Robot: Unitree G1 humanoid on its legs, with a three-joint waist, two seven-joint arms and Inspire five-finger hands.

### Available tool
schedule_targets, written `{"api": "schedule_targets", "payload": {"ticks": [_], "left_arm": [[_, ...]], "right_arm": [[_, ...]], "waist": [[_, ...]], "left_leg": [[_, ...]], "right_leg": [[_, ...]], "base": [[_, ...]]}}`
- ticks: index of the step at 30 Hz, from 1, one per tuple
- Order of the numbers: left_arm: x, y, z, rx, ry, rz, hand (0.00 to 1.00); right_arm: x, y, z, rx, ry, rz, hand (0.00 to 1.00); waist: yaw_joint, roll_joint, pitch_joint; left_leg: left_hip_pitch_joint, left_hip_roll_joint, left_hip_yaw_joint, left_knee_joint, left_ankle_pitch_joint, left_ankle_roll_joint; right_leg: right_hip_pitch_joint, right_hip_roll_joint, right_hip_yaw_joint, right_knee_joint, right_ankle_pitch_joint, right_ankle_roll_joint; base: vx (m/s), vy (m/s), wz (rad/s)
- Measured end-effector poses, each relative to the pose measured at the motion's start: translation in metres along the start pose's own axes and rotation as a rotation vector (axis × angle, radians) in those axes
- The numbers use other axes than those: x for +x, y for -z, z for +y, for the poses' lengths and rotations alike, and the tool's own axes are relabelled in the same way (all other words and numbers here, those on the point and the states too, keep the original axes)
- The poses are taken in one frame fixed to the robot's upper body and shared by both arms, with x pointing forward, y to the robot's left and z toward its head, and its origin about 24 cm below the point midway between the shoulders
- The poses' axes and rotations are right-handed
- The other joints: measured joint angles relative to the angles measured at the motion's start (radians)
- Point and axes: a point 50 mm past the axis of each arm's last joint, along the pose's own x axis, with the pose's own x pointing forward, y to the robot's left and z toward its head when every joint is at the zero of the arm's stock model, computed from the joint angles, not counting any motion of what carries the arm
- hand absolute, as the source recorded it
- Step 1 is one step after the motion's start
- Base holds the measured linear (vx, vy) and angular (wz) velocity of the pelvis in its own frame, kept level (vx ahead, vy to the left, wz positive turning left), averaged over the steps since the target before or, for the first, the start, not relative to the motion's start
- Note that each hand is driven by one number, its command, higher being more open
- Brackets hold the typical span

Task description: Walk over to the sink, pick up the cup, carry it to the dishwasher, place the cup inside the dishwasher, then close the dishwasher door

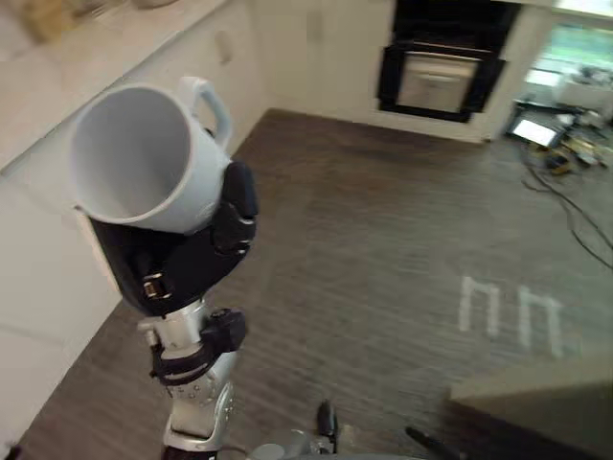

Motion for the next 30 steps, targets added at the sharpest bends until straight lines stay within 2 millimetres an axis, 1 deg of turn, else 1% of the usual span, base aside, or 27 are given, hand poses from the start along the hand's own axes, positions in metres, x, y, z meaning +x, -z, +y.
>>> {"api": "schedule_targets", "payload": {"ticks": [1,2,3,4,5,6,7,8,9,10,11,12,13,14,17,18,20,22,23,24,26,28,30], "left_arm": [[-0.002,0.003,0.0,0.015,-0.009,0.021,0.0],[-0.003,0.005,-0.001,0.034,-0.01,0.031,0.0],[-0.005,0.009,-0.002,0.068,-0.02,0.052,0.0],[-0.001,0.008,-0.002,0.095,-0.004,0.037,0.0],[0.005,0.004,-0.001,0.124,0.025,-0.006,0.0],[0.002,0.011,0.001,0.151,0.036,0.027,0.0],[-0.006,0.015,0.006,0.156,-0.002,0.08,0.0],[-0.006,0.016,0.008,0.157,-0.018,0.085,0.0],[-0.004,0.016,0.009,0.153,-0.038,0.076,0.0],[-0.002,0.016,0.011,0.154,-0.048,0.076,0.0],[-0.002,0.016,0.013,0.162,-0.049,0.077,0.0],[-0.002,0.016,0.016,0.177,-0.055,0.082,0.0],[-0.002,0.016,0.017,0.182,-0.057,0.084,0.0],[-0.007,0.016,0.025,0.183,-0.015,0.129,0.0],[-0.007,0.016,0.025,0.182,-0.016,0.129,0.0],[-0.006,0.015,0.024,0.173,-0.03,0.124,0.0],[-0.004,0.015,0.024,0.124,-0.076,0.121,0.0],[0.0,0.017,0.02,0.062,-0.101,0.125,0.0],[0.001,0.019,0.016,0.012,-0.102,0.134,0.0],[0.001,0.02,0.014,-0.015,-0.103,0.141,0.0],[0.0,0.024,0.008,-0.123,-0.122,0.176,0.0],[-0.001,0.027,0.007,-0.2,-0.16,0.198,0.0],[-0.003,0.029,0.008,-0.275,-0.194,0.213,0.0]], "right_arm": [[0.001,-0.005,0.009,-0.023,-0.01,-0.004,1.0],[0.002,-0.005,0.011,-0.029,-0.013,-0.001,1.0],[0.002,-0.009,0.018,-0.028,-0.033,-0.006,1.0],[0.005,-0.01,0.034,-0.033,-0.07,0.004,1.0],[0.006,-0.015,0.044,-0.079,-0.073,-0.004,1.0],[0.005,-0.013,0.04,-0.085,-0.064,0.014,1.0],[0.005,-0.012,0.041,-0.133,-0.072,0.033,1.0],[0.005,-0.014,0.042,-0.15,-0.076,0.025,1.0],[0.005,-0.017,0.046,-0.155,-0.094,0.024,1.0],[0.005,-0.016,0.05,-0.162,-0.108,0.031,1.0],[0.005,-0.015,0.051,-0.162,-0.112,0.033,1.0],[0.005,-0.015,0.053,-0.162,-0.122,0.036,1.0],[0.005,-0.015,0.053,-0.164,-0.126,0.034,1.0],[0.005,-0.016,0.094,-0.239,-0.247,0.044,1.0],[0.005,-0.015,0.093,-0.238,-0.245,0.047,1.0],[0.005,-0.014,0.092,-0.234,-0.246,0.049,1.0],[0.005,-0.013,0.091,-0.22,-0.256,0.042,1.0],[0.003,-0.016,0.088,-0.183,-0.273,0.012,1.0],[0.003,-0.018,0.087,-0.165,-0.279,0.0,1.0],[0.002,-0.018,0.086,-0.156,-0.28,-0.004,1.0],[0.001,-0.018,0.078,-0.105,-0.272,-0.025,1.0],[0.001,-0.016,0.071,-0.073,-0.259,-0.038,1.0],[0.0,-0.016,0.063,-0.037,-0.225,-0.045,1.0]], "waist": [[0.001,0.004,-0.004],[-0.002,0.011,-0.014],[-0.01,0.013,-0.031],[-0.03,-0.071,-0.013],[-0.023,-0.107,-0.004],[-0.036,-0.136,-0.008],[-0.017,-0.107,-0.035],[-0.012,-0.089,-0.037],[-0.01,-0.065,-0.032],[-0.009,-0.059,-0.034],[-0.006,-0.059,-0.034],[0.0,-0.06,-0.036],[0.001,-0.06,-0.036],[-0.027,-0.099,-0.04],[-0.027,-0.099,-0.04],[-0.025,-0.098,-0.039],[-0.028,-0.092,-0.036],[-0.059,-0.086,-0.033],[-0.081,-0.082,-0.031],[-0.085,-0.079,-0.031],[-0.087,-0.065,-0.032],[-0.09,-0.05,-0.041],[-0.083,-0.031,-0.053]], "left_leg": [[0.023,-0.002,-0.004,0.003,0.003,0.003],[0.03,-0.002,-0.006,0.007,0.0,-0.001],[-0.009,-0.013,-0.028,0.089,-0.033,-0.064],[-0.097,-0.047,0.004,0.233,-0.096,-0.033],[-0.104,-0.009,0.045,0.211,-0.159,0.085],[-0.062,-0.012,0.089,0.181,-0.092,0.031],[-0.059,0.014,0.078,0.18,-0.097,0.027],[-0.057,0.034,0.065,0.18,-0.098,0.024],[-0.05,0.073,0.033,0.177,-0.099,0.012],[-0.039,0.099,0.014,0.174,-0.099,-0.005],[-0.026,0.108,0.01,0.171,-0.1,-0.016],[0.004,0.111,0.006,0.157,-0.102,-0.03],[0.02,0.109,0.004,0.149,-0.107,-0.039],[0.096,0.068,0.016,0.01,-0.085,-0.07],[0.096,0.069,0.02,0.011,-0.085,-0.07],[0.088,0.071,0.05,0.022,-0.087,-0.071],[0.074,0.075,0.078,0.047,-0.102,-0.071],[0.055,0.077,0.077,0.078,-0.114,-0.073],[0.055,0.08,0.077,0.085,-0.118,-0.073],[0.056,0.082,0.077,0.09,-0.12,-0.071],[0.068,0.093,0.078,0.112,-0.137,-0.075],[0.081,0.101,0.077,0.118,-0.149,-0.074],[0.099,0.107,0.052,0.095,-0.156,-0.078]], "right_leg": [[-0.018,0.052,0.051,-0.08,-0.007,0.011],[-0.028,0.076,0.067,-0.122,-0.007,0.01],[-0.065,0.103,0.116,-0.185,0.002,-0.002],[-0.093,0.025,0.153,-0.189,0.036,-0.007],[-0.1,-0.052,0.187,-0.137,0.058,0.037],[-0.061,-0.087,0.254,-0.132,0.009,0.07],[-0.054,-0.054,0.239,-0.178,0.022,0.055],[-0.049,-0.027,0.228,-0.208,0.023,0.054],[-0.044,0.029,0.196,-0.267,0.025,0.053],[-0.044,0.07,0.184,-0.317,0.039,0.042],[-0.044,0.083,0.182,-0.338,0.051,0.036],[-0.045,0.094,0.178,-0.376,0.093,0.013],[-0.05,0.094,0.178,-0.386,0.122,0.001],[-0.071,0.086,0.184,-0.499,0.326,-0.02],[-0.073,0.086,0.189,-0.5,0.326,-0.02],[-0.09,0.089,0.221,-0.503,0.329,-0.024],[-0.104,0.093,0.268,-0.501,0.336,-0.029],[-0.109,0.094,0.274,-0.497,0.338,-0.031],[-0.107,0.096,0.276,-0.497,0.338,-0.032],[-0.105,0.098,0.278,-0.497,0.338,-0.032],[-0.092,0.111,0.296,-0.497,0.334,-0.038],[-0.079,0.121,0.305,-0.497,0.329,-0.046],[-0.072,0.132,0.32,-0.487,0.322,-0.052]], "base": [[0.24,0.054,0.92],[0.24,0.079,0.85],[0.18,0.108,0.95],[0.15,0.095,0.96],[0.12,0.115,0.99],[0.21,0.114,0.61],[0.23,0.107,0.47],[0.22,0.026,0.22],[0.12,-0.043,0.39],[0.13,-0.068,0.37],[0.11,-0.075,0.24],[0.11,-0.077,0.13],[0.07,-0.048,0.09],[0.02,-0.017,0.04],[-0.01,0.001,-0.06],[-0.03,0.008,-0.33],[-0.04,0.01,-0.62],[-0.02,-0.009,-0.27],[0.0,0.0,0.0],[-0.01,-0.039,-0.11],[0.0,-0.055,-0.2],[-0.01,-0.057,-0.18],[-0.02,-0.076,-0.13]]}}
